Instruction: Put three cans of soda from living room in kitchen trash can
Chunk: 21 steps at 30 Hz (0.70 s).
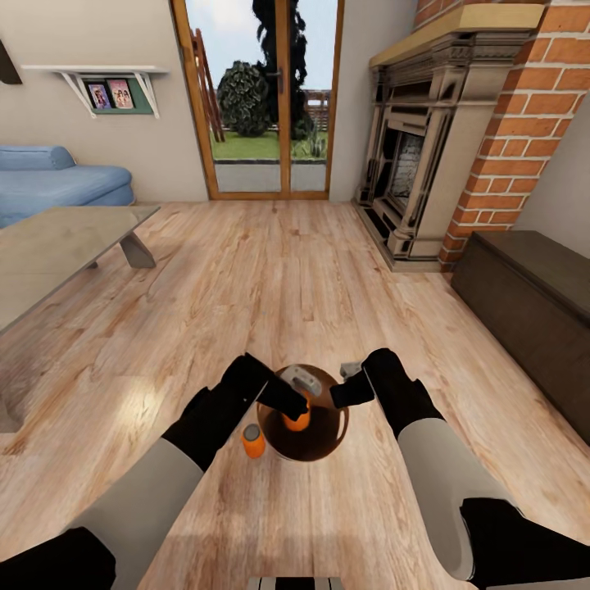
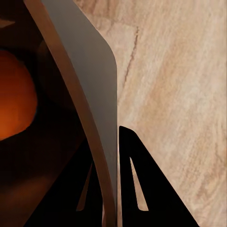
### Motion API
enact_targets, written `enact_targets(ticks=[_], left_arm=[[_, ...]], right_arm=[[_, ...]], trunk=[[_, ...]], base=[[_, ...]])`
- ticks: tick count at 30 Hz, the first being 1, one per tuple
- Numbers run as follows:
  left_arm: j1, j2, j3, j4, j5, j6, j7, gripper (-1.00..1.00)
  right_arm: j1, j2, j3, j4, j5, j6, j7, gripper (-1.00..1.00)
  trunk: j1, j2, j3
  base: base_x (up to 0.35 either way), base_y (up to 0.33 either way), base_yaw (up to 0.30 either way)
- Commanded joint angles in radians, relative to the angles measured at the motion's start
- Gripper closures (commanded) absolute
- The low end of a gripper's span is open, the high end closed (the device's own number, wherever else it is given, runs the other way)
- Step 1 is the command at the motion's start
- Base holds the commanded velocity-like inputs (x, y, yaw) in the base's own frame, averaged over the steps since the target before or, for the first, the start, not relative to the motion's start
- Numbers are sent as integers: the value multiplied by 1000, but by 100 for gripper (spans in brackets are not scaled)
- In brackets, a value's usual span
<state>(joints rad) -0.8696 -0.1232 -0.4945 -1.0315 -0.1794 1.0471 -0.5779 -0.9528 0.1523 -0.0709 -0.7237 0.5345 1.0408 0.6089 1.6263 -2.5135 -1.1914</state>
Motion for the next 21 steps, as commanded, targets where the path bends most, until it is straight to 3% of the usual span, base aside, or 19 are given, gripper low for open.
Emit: enact_targets(ticks=[1,7,21], left_arm=[[1,-1,0,7,0,0,8,100],[4,-5,-2,47,5,0,78,100],[7,-7,-7,67,8,0,93,100]], right_arm=[[0,1,-1,0,-26,6,6,100],[0,4,-2,0,-25,6,6,100],[0,13,-5,0,-25,6,6,100]], trunk=[[0,0,0],[0,0,0],[0,0,0]], base=[[0,0,0],[0,0,0],[0,0,0]])
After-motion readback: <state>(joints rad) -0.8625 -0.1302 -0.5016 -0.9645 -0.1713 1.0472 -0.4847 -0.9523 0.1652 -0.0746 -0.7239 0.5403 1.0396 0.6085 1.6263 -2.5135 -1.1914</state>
